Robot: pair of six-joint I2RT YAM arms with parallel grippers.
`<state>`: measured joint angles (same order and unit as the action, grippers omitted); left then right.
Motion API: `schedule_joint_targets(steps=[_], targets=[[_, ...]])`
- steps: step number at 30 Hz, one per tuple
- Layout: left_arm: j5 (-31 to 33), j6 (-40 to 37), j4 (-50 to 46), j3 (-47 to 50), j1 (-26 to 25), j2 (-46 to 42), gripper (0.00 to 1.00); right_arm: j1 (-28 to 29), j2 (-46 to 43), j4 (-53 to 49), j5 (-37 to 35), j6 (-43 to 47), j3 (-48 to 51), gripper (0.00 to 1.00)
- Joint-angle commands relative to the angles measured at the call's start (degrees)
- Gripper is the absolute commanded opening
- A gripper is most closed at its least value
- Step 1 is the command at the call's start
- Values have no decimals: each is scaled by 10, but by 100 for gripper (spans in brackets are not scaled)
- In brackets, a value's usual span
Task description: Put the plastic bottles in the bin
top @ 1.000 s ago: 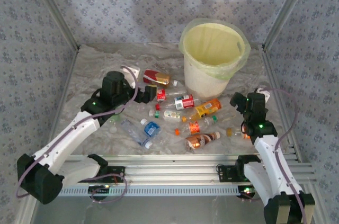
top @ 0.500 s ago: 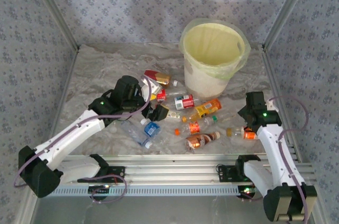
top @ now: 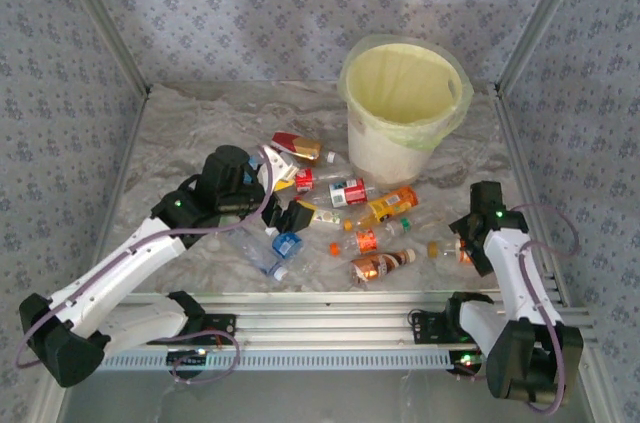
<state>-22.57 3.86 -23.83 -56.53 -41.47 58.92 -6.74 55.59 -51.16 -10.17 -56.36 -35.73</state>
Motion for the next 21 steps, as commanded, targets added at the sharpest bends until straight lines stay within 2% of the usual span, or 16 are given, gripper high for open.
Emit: schedule_joint_targets(steps=[1,16,21], targets=[[-9,-12,6,-7,-5,-11,100,-5,9,31,14,-28,21,85],[0,-15,3,-3,-12,-13,100,-35,48,153,26,-45,86,78],[-1,-16,4,-2,-13,-10,100,-44,59,165,11,-8,83,73]])
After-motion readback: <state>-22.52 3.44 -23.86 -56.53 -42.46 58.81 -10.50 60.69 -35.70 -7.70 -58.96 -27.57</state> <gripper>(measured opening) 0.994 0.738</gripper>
